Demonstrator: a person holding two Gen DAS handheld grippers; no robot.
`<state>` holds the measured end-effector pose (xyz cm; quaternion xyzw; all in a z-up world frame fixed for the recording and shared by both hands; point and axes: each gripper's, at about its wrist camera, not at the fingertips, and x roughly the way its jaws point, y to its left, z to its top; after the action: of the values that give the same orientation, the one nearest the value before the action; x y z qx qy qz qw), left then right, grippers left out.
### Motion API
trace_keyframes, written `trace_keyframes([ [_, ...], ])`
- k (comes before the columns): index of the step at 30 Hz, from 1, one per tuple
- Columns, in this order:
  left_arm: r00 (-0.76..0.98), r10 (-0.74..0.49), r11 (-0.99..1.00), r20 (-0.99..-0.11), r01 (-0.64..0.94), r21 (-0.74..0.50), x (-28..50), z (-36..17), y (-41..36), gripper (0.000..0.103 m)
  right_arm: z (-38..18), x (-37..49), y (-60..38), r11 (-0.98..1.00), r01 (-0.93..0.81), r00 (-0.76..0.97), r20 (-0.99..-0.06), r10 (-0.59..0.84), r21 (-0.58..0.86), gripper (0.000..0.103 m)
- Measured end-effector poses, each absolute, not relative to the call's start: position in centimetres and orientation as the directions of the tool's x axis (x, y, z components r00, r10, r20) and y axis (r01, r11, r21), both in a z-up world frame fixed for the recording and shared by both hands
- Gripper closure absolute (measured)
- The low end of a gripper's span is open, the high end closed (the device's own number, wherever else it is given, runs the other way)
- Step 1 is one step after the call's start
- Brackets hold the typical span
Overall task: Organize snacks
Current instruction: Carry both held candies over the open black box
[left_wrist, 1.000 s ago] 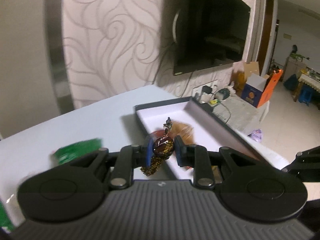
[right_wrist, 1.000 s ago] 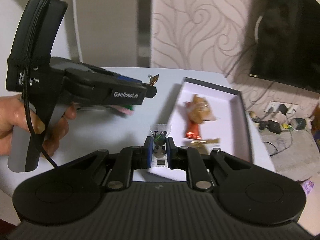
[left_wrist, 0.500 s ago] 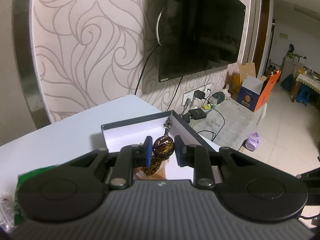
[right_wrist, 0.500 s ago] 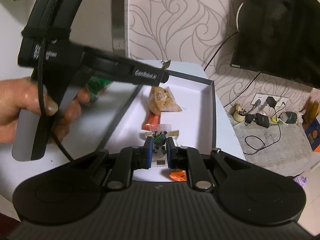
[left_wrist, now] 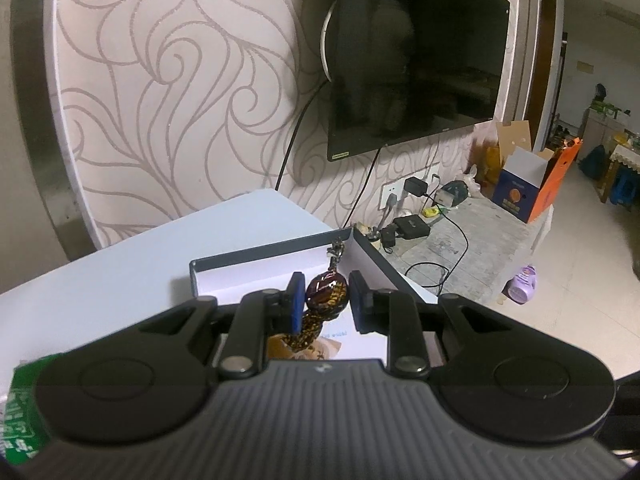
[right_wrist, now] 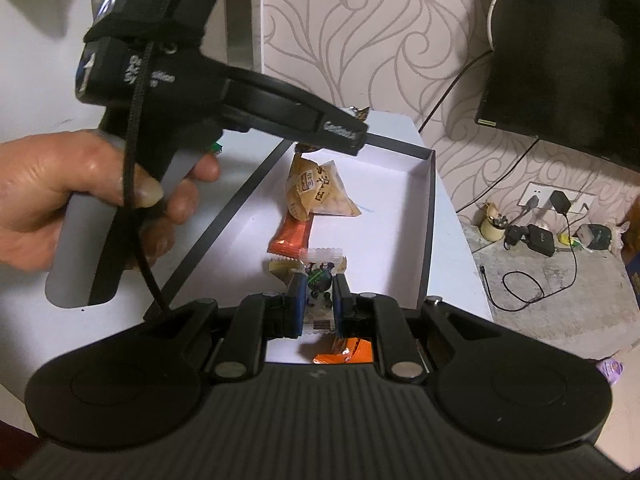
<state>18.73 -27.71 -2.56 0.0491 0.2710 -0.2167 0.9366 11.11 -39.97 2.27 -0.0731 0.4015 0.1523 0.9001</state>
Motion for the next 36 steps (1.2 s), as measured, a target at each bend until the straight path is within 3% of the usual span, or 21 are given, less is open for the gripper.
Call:
trace_keyframes([
  [36, 0.78, -0.321, 0.933, -0.537, 0.357, -0.038, 19.1, -2.8, -28.0, 0.075, 0.8, 12.5, -39.9, 0.921, -0.39, 0.594, -0.761, 0.26, 0.01, 0.086],
])
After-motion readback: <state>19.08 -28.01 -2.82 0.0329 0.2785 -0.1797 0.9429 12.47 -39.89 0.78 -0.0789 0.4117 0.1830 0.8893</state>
